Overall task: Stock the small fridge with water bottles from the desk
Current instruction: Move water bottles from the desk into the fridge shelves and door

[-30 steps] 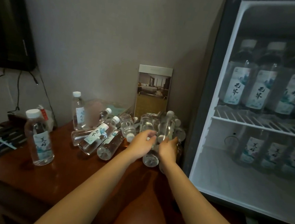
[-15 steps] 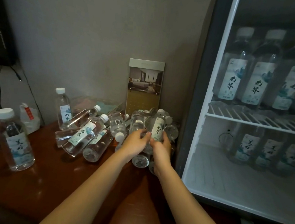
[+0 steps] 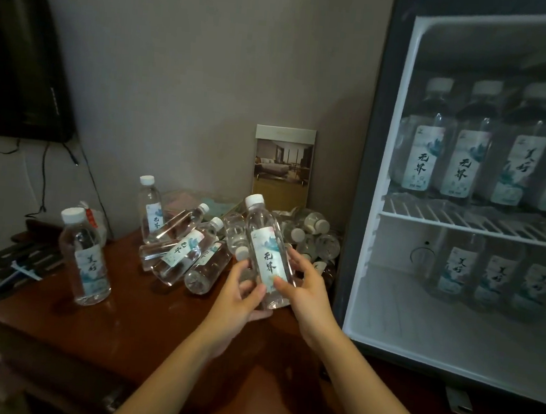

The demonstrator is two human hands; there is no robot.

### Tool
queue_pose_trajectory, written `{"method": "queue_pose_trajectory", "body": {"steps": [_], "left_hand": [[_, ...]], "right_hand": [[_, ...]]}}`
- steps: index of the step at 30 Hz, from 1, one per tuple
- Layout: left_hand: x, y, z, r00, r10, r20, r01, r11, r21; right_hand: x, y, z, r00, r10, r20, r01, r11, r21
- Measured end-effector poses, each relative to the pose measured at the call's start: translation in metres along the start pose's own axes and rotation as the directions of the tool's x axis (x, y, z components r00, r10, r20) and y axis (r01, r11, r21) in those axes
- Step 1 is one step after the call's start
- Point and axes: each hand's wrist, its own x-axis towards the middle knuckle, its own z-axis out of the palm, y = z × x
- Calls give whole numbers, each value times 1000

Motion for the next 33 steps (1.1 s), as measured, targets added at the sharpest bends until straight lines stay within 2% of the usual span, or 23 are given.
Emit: {"method": "queue_pose_trajectory", "body": {"steps": [5, 10, 19, 25, 33], "left_hand": [[-32, 11, 0, 999, 29, 35, -30, 999, 29], [-50, 18, 21, 994, 45, 101, -50, 997, 54], [-57, -3, 98, 956, 173, 237, -203, 973, 111], [-32, -23, 154, 936, 175, 307, -227, 963, 144], [11, -34, 208, 903, 128, 411, -203, 968, 144]], "right_hand": [[-34, -14, -5, 994, 25, 102, -27, 999, 22], [-63, -22, -23, 996, -24, 84, 21, 999, 39], [-108, -27, -100, 995, -63, -73, 60, 998, -32], [-110, -21, -151, 976, -122, -178, 76, 966, -245], [-87, -15, -202, 947, -102, -306, 23, 967, -253]]}}
